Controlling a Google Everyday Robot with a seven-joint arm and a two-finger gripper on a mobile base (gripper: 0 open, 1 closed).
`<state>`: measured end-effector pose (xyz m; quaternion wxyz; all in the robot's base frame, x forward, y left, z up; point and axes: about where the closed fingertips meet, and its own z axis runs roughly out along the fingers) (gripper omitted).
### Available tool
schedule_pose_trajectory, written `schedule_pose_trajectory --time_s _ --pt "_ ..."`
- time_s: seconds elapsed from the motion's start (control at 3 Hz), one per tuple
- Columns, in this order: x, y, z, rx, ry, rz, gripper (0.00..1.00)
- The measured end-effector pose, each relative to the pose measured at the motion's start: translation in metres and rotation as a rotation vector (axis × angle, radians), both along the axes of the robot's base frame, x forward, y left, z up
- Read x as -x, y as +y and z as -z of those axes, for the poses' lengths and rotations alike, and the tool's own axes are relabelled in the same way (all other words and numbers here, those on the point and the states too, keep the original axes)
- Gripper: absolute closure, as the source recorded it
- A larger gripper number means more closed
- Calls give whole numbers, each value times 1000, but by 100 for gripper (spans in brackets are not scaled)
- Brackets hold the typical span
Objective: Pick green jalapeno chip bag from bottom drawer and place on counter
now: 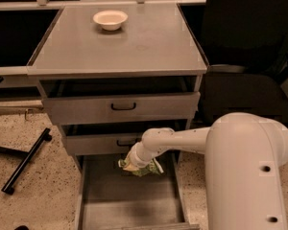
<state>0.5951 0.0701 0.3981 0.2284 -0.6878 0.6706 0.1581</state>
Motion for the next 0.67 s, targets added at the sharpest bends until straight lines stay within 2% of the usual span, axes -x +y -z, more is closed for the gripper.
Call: schedule_pose_trajectory --time_s 0.33,0.67 --pt "27 3 -66 -25 -40 -34 100" --pt "90 30 -134 -18 -61 -127 100"
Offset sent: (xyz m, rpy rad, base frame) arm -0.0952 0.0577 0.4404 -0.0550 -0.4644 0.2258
